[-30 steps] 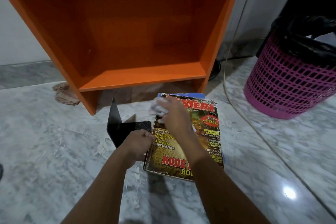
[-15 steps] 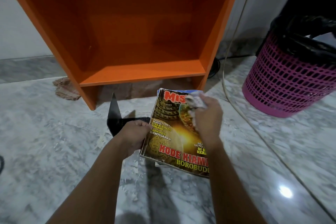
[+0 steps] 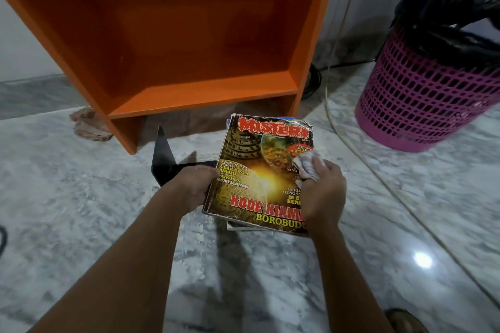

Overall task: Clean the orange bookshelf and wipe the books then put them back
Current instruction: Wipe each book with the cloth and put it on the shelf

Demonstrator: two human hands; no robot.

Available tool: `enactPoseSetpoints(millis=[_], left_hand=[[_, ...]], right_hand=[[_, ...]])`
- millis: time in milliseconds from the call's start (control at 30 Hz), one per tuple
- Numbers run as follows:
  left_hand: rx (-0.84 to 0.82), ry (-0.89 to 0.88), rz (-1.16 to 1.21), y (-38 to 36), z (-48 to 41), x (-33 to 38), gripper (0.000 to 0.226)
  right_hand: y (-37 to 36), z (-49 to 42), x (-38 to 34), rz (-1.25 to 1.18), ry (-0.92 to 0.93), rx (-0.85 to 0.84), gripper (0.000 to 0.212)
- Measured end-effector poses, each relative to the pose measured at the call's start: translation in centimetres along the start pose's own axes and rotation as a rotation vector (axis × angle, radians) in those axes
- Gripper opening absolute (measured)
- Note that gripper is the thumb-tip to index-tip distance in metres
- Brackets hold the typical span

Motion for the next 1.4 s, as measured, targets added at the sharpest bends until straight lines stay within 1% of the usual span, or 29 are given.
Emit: enactPoseSetpoints(millis=[67, 100, 133, 200, 233, 267, 333, 367, 400, 433, 500, 567, 633, 700, 733, 800, 900, 933, 967, 1033, 1067, 1100, 1133, 1233, 1267, 1300, 1333, 1367, 1400], left_hand=[[-0.028, 0.026, -0.024, -0.4, 0.0, 0.1, 0.020], [-0.035, 0.040, -0.027, -0.6, 0.2, 0.2, 0.020], [-0.038, 0.041, -0.017, -0.8, 0.3, 0.3, 0.020], [-0.011, 0.026, -0.007, -0.8, -0.1, 0.5, 0.025], [-0.009, 0.021, -0.007, -0.9, -0.1, 0.6, 0.027], [-0.021, 0.028, 0.000, -0.8, -0.3, 0.4, 0.027], [-0.012, 0.017, 0.027, -0.6, -0.6, 0.2, 0.022], [0.014, 0.009, 0.022, -0.5, -0.5, 0.1, 0.016], [0.033, 0.001, 0.017, -0.3, -0.4, -0.1, 0.016], [0.035, -0.004, 0.021, -0.3, -0.4, -0.2, 0.021], [0.037, -0.014, 0.016, -0.3, -0.5, -0.4, 0.024], [0.048, -0.023, -0.005, -0.3, -0.2, -0.1, 0.021], [0.062, -0.010, -0.027, -0.3, 0.0, 0.0, 0.020], [0.047, 0.000, -0.064, -0.6, 0.3, 0.1, 0.019], [0.030, 0.004, -0.076, -0.8, 0.5, 0.1, 0.019], [0.010, -0.002, -0.111, -1.0, 0.5, 0.0, 0.019], [0.001, -0.041, -0.132, -1.2, 0.5, 0.0, 0.010], [-0.010, -0.043, -0.128, -1.3, 0.4, -0.1, 0.009], [-0.019, -0.046, -0.127, -1.3, 0.5, -0.2, 0.011], [-0.028, -0.053, -0.145, -1.0, 0.4, -0.6, 0.019], [-0.037, -0.053, -0.150, -0.8, 0.3, -0.7, 0.021], [-0.052, -0.050, -0.153, -0.7, 0.4, -0.9, 0.022], [-0.068, -0.049, -0.162, -0.5, 0.5, -1.0, 0.023], [-0.100, -0.053, -0.176, 0.2, 0.9, -1.1, 0.023], [-0.102, -0.054, -0.173, 0.5, 0.9, -1.0, 0.023], [-0.102, -0.053, -0.170, 0.7, 1.1, -0.9, 0.021], [-0.100, -0.053, -0.165, 0.9, 1.1, -0.9, 0.016], [-0.100, -0.056, -0.158, 0.9, 1.1, -0.7, 0.009], [-0.101, -0.058, -0.148, 0.7, 1.0, -0.6, 0.008]], right_hand=[[-0.4, 1.3, -1.9, -0.158, 0.020, -0.033, 0.065], [-1.2, 2.6, -3.4, -0.193, 0.076, -0.088, 0.067], [-2.2, 4.5, -5.3, -0.183, 0.182, -0.148, 0.069], [-4.5, 8.6, -8.1, -0.109, 0.430, -0.213, 0.071], [-5.5, 9.9, -8.3, -0.066, 0.500, -0.219, 0.069], [-6.0, 10.5, -8.0, -0.028, 0.499, -0.227, 0.068], [-5.6, 9.5, -6.1, 0.054, 0.411, -0.228, 0.068], [-5.1, 8.2, -4.8, 0.103, 0.328, -0.230, 0.070], [-4.3, 6.6, -3.4, 0.145, 0.238, -0.204, 0.069], [-3.4, 4.7, -2.1, 0.181, 0.163, -0.160, 0.065], [-1.2, 0.9, 0.4, 0.164, 0.027, -0.061, 0.054], [1.1, -2.0, 2.7, 0.135, -0.033, 0.032, 0.046], [2.6, -3.9, 4.0, 0.085, -0.088, 0.092, 0.047], [2.7, -5.0, 3.2, 0.005, -0.081, 0.137, 0.050], [2.3, -5.3, 2.1, -0.033, -0.044, 0.138, 0.052], [0.4, -5.0, -1.2, -0.079, 0.089, 0.061, 0.057], [-3.5, -2.5, -6.7, -0.140, 0.276, -0.237, 0.064], [-4.9, -1.4, -8.1, -0.098, 0.333, -0.342, 0.066], [-6.1, -0.3, -9.3, 0.009, 0.428, -0.415, 0.067], [-8.2, 0.2, -9.8, 0.220, 0.606, -0.466, 0.067], [-8.4, -0.8, -9.5, 0.259, 0.611, -0.469, 0.069], [-8.4, -2.3, -8.7, 0.269, 0.563, -0.456, 0.070], [-8.0, -4.4, -7.6, 0.241, 0.474, -0.419, 0.069], [-4.3, -10.0, -4.2, 0.002, 0.077, -0.178, 0.046], [-3.2, -11.1, -3.2, -0.066, -0.036, -0.118, 0.042], [-2.3, -11.6, -2.2, -0.109, -0.109, -0.079, 0.043], [-2.0, -11.9, -1.4, -0.135, -0.142, -0.059, 0.046], [-1.9, -11.6, -0.9, -0.159, -0.152, -0.054, 0.048], [-2.1, -11.1, -0.5, -0.173, -0.156, -0.056, 0.048]])
Point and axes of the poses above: each hand's wrist, its own z-axis away from the middle knuckle, its own y-axis out of the back of the hand, x = y × z, the point moved 4 cm from there along -z, towards the middle knuckle, and after that the axes turned 1 degree about -y, right-handed, at the moved point
